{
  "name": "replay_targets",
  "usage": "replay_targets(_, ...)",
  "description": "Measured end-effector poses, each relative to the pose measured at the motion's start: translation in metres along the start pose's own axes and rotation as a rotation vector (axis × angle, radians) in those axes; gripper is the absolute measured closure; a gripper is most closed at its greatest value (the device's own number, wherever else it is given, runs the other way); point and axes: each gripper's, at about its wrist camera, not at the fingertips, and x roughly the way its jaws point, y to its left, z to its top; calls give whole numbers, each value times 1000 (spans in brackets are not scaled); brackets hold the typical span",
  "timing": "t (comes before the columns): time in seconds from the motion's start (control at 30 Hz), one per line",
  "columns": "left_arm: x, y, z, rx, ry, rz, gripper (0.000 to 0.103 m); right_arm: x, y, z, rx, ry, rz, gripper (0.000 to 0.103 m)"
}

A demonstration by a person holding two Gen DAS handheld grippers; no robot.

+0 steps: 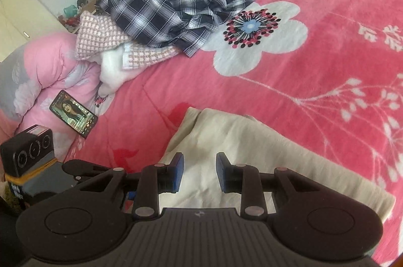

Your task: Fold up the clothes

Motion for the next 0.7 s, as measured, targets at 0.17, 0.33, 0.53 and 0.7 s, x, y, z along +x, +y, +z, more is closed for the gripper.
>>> replay_targets(0.17,-7,62,-13,-420,-86,-395,96,-3,1,-6,26,-11,6,72)
replay_targets(0.33,21,102,-40,-673,-38,-490,93,-3,0,-6,51,-15,9,72)
replay_targets(0.53,-4,50,-14,-315,-56,-271,66,-1,5,-2,47,-13,8,72)
replay_targets(0.7,2,40,-10,-262,-66,-361,96,6,9,0,49,-5,17,72)
